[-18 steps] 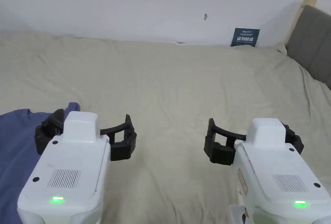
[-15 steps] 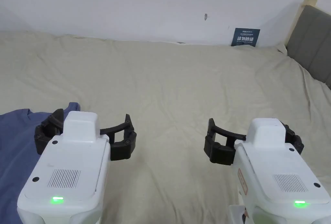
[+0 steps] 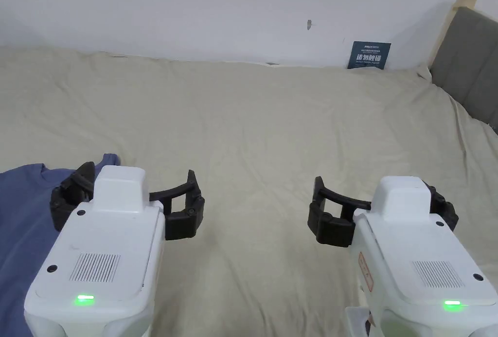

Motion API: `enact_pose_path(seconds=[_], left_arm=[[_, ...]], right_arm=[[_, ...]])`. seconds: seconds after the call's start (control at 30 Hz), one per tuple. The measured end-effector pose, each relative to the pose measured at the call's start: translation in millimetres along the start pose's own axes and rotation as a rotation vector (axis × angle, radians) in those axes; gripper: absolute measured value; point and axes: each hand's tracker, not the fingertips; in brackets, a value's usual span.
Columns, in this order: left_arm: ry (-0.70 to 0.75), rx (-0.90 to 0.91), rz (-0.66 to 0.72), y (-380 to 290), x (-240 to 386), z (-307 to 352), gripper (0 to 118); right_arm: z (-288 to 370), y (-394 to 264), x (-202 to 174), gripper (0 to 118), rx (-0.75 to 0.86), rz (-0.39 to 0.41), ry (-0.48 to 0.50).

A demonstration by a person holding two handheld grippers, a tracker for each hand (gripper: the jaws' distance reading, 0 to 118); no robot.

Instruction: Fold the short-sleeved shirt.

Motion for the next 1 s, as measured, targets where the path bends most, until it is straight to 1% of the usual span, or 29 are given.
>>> enact_pose_path(seconds=[0.33,0.43,0.5,0.53,0.57,0.63,0.67,0.7,0.73,0.77,0.8,0.83,0.87,0.9,0.93,0.97,1.0], left_arm=[[-0.004,0.004,-0.004,2,1,-1,118],[-0.005,0.004,-0.008,2,2,-1,118],[0.001,0.006,-0.038,1,2,-2,118],[0.011,0.012,-0.111,1,4,-3,118],[0.036,0.019,-0.213,0,6,-5,118],[0.069,0.037,-0.494,-2,13,-10,118],[0.08,0.075,-0.71,-4,17,-12,118],[0.091,0.132,-0.922,-8,21,-14,118],[0.097,0.2,-1.1,-13,23,-15,118],[0.086,0.286,-1.302,-19,24,-17,118],[0.074,0.373,-1.486,-24,25,-18,118],[0.068,0.45,-1.622,-28,26,-18,118],[0.042,0.534,-1.723,-31,26,-17,118],[-0.005,0.588,-1.775,-32,27,-16,118],[-0.039,0.625,-1.804,-33,28,-14,118],[-0.064,0.632,-1.795,-33,30,-12,118],[-0.07,0.617,-1.768,-32,33,-10,118]], right_arm=[[0,1,1,118,0.003,0.0,-0.003],[0,1,1,118,0.002,0.013,-0.005],[-1,1,-1,118,-0.004,0.06,-0.019],[-2,2,-2,118,-0.008,0.11,-0.041],[-3,2,-4,118,-0.004,0.168,-0.054],[-7,6,-5,118,0.0,0.367,-0.086],[-11,9,-7,118,0.016,0.541,-0.112],[-15,11,-11,118,0.057,0.749,-0.14],[-17,12,-15,118,0.101,0.934,-0.166],[-20,10,-20,118,0.167,1.165,-0.18],[-21,7,-24,118,0.24,1.401,-0.171],[-21,4,-25,118,0.3,1.586,-0.156],[-21,0,-26,118,0.365,1.75,-0.128],[-20,-2,-26,118,0.41,1.863,-0.084],[-19,-3,-26,118,0.444,1.921,-0.033],[-16,-3,-24,118,0.46,1.959,0.025],[-13,-2,-25,118,0.455,1.976,0.067]])
